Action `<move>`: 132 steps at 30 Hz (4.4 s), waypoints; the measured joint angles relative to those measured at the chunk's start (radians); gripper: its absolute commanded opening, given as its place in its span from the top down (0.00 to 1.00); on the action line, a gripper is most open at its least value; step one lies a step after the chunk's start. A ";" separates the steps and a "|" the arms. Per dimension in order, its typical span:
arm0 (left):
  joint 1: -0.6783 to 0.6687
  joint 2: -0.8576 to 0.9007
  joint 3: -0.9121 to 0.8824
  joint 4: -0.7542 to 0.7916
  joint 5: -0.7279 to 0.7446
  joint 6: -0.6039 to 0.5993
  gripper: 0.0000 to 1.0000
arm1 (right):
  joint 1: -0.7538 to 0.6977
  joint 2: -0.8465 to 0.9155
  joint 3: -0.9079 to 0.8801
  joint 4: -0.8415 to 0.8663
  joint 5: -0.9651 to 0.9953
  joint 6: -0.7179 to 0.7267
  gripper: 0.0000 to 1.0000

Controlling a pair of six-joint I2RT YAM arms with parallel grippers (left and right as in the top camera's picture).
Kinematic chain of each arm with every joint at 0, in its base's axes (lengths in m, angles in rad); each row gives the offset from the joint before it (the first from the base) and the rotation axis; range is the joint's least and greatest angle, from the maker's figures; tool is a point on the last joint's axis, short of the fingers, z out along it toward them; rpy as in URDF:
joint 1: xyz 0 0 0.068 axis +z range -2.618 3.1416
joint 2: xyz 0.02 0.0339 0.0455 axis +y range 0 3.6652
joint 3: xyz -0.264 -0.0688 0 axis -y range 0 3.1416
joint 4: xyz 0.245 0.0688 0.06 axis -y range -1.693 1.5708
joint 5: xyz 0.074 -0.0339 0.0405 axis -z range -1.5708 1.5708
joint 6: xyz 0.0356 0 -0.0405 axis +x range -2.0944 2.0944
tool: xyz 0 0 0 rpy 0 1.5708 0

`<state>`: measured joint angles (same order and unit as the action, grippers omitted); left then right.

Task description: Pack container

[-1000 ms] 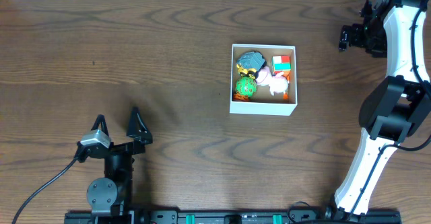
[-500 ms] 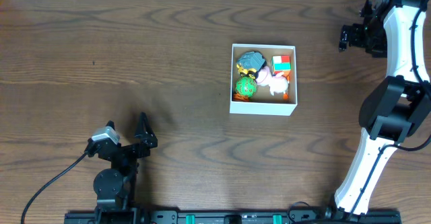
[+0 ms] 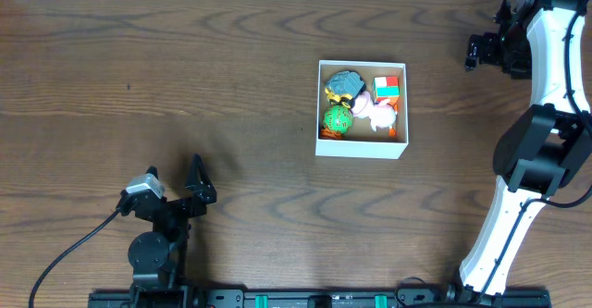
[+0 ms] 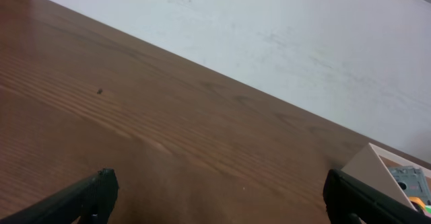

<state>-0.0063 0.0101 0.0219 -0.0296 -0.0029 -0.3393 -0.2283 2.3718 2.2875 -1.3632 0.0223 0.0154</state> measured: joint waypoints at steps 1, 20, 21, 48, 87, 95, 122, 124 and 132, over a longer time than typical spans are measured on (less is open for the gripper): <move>0.000 0.000 0.000 0.000 0.000 0.000 0.02 | 0.000 0.000 0.000 0.000 0.000 0.000 0.01; 0.000 0.000 0.000 0.000 0.000 0.000 0.02 | 0.000 0.000 0.000 0.000 0.000 0.000 0.01; 0.000 0.000 0.000 0.000 0.000 0.000 0.02 | 0.000 0.000 0.000 0.000 0.000 0.000 0.01; 0.000 0.000 0.000 0.000 0.000 0.000 0.02 | 0.194 -0.407 -0.182 0.070 -0.001 0.000 0.01; 0.000 0.000 0.006 -0.011 0.000 0.000 0.02 | 0.216 -2.049 -2.166 1.376 -0.252 -0.065 0.01; 0.000 0.000 0.006 -0.011 0.000 0.000 0.02 | 0.216 -2.127 -2.179 1.345 -0.286 -0.187 0.01; 0.000 0.000 0.006 -0.011 0.000 0.000 0.02 | 0.216 -2.357 -2.278 1.300 -0.126 -0.074 0.01; 0.000 0.000 0.006 -0.011 0.000 0.000 0.02 | 0.216 -2.357 -2.278 1.300 -0.126 -0.074 0.01; 0.000 0.000 0.006 -0.011 0.000 0.000 0.02 | 0.216 -2.357 -2.278 1.300 -0.123 -0.073 0.01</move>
<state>-0.0063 0.0101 0.0280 -0.0406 -0.0025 -0.3393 -0.0128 0.0147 0.0093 -0.0631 -0.1005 -0.0578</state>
